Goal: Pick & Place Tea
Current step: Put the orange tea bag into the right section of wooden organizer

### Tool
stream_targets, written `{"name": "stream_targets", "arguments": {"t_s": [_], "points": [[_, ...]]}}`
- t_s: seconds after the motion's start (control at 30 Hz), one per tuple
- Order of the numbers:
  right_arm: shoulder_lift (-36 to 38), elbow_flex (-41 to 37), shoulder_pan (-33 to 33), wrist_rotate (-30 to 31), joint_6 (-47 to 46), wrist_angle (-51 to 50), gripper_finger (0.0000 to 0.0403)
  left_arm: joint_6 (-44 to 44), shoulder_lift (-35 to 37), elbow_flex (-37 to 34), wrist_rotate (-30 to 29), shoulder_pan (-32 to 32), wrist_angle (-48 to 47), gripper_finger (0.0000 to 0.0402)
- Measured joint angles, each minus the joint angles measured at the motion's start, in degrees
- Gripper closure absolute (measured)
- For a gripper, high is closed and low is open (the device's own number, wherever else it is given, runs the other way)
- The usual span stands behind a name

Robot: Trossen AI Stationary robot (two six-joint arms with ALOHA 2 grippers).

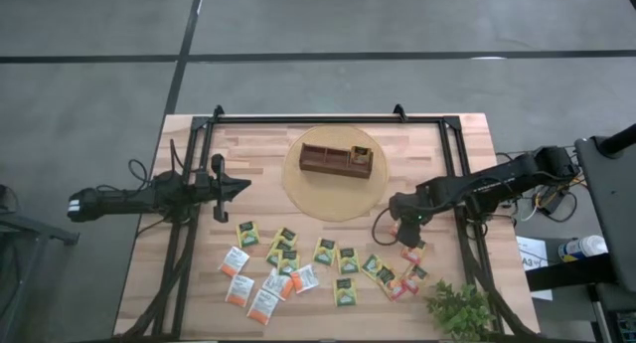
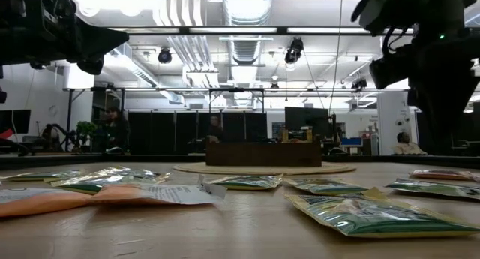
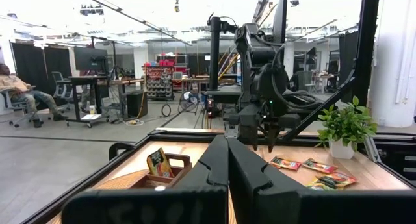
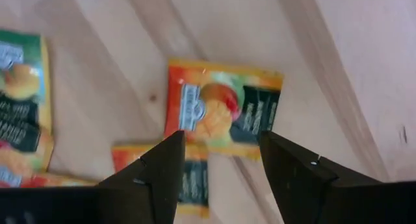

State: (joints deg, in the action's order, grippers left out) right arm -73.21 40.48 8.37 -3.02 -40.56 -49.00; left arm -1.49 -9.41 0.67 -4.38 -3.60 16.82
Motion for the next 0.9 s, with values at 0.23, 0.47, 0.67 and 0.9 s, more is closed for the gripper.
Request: {"name": "stream_targets", "arguments": {"t_s": [0.23,0.47,0.67,0.9], "points": [[-0.9,-2.7,-3.0,1.6,0.7,1.8,0.0204,0.0,0.0,0.0,0.0,0.0,0.0,0.0402],[-0.9,-5.2,-3.6,2.0,1.1,4.1,0.0204,0.0,0.0,0.0,0.0,0.0,0.0,0.0402],[-2.6,-7.2,-3.6,2.8,1.2,7.5,0.0204,0.0,0.0,0.0,0.0,0.0,0.0,0.0402],[-4.8,-8.1,-3.8,3.4,1.8,8.4,0.0204,0.0,0.0,0.0,0.0,0.0,0.0,0.0402]]}}
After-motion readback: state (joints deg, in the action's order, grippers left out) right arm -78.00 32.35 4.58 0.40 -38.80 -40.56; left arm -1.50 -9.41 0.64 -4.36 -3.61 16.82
